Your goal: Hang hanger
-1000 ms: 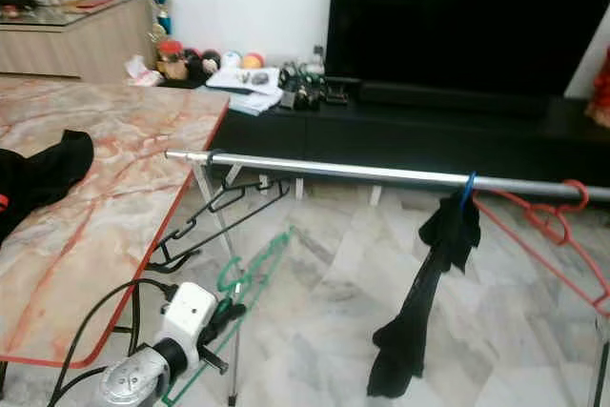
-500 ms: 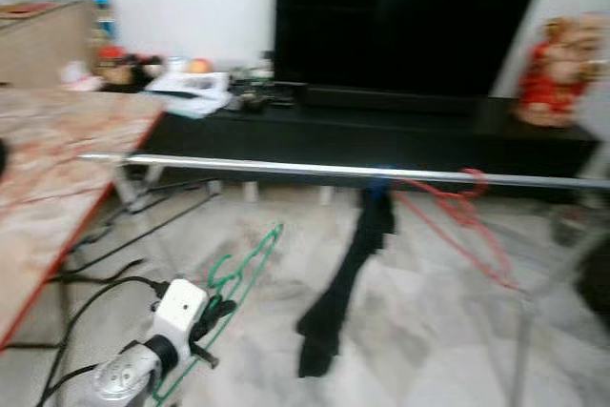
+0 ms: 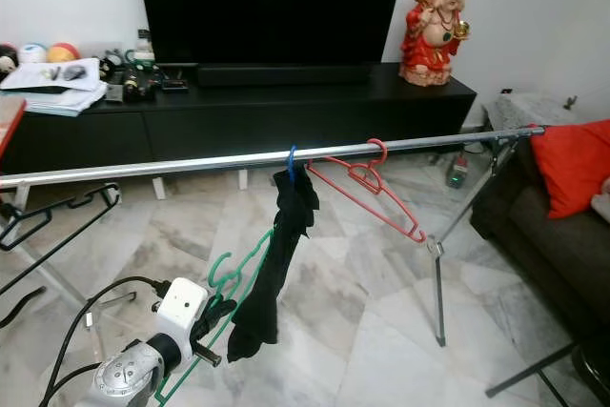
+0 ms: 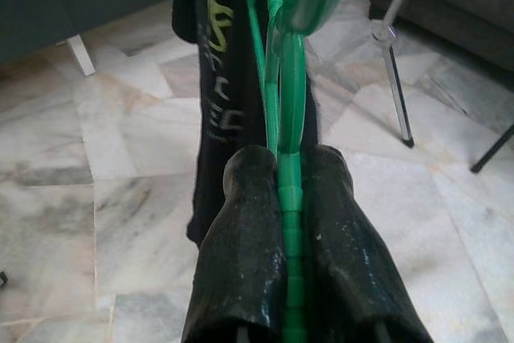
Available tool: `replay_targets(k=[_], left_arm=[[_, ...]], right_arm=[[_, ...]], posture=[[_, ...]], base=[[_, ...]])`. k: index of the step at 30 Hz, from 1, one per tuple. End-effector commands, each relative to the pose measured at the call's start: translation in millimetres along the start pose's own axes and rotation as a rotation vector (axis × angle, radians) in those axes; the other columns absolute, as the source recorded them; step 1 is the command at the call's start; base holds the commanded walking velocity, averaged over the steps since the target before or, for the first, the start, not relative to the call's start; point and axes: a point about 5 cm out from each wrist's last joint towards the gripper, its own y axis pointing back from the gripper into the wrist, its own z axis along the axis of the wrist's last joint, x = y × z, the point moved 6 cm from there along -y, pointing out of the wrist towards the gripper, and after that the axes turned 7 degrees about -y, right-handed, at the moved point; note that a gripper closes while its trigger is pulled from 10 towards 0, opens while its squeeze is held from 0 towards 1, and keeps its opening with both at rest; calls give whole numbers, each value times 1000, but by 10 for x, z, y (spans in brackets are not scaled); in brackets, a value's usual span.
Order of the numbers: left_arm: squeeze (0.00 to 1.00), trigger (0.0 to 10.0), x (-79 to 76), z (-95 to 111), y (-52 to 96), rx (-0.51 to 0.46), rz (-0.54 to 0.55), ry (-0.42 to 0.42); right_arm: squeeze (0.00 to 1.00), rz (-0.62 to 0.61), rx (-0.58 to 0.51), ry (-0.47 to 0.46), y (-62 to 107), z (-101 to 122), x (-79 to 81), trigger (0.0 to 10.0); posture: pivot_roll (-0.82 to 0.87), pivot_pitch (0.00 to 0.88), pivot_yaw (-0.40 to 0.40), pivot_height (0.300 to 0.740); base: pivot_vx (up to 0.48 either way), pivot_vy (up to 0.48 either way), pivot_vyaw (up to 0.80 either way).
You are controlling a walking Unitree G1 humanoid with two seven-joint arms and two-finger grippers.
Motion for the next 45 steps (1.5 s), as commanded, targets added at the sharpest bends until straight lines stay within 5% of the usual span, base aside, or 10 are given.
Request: replay_targets(k=[1,11,13,17,25,45], left_arm=[[0,10000,60,-13,6,7,26,1],[0,10000,189,-14,-106,46,97,-45],[0,10000,312,-51,-159,73,174,-49],[0,10000,495,-99,-151,85,283,5],[0,10000,680,-243,-24,96,338,-28],[0,10000,535,-187,-58,50,267,-19]], right_arm=[[0,3,-10,-2,-4,34,7,10000],[0,7,-15,1,-10,62,25,10000],[0,8,-18,-1,-12,71,31,10000],[0,3,-26,-10,-13,84,29,10000],[0,12,-28,-10,-13,88,40,10000],[0,15,-27,-7,-16,92,50,10000]], posture=[[163,0,-78,740],[162,0,-80,740],[155,0,-77,740],[153,0,-77,740],[161,0,-77,740],[164,0,-78,740]], base=[[0,0,0],[0,0,0],[0,0,0],[0,0,0],[0,0,0],[213,0,0]])
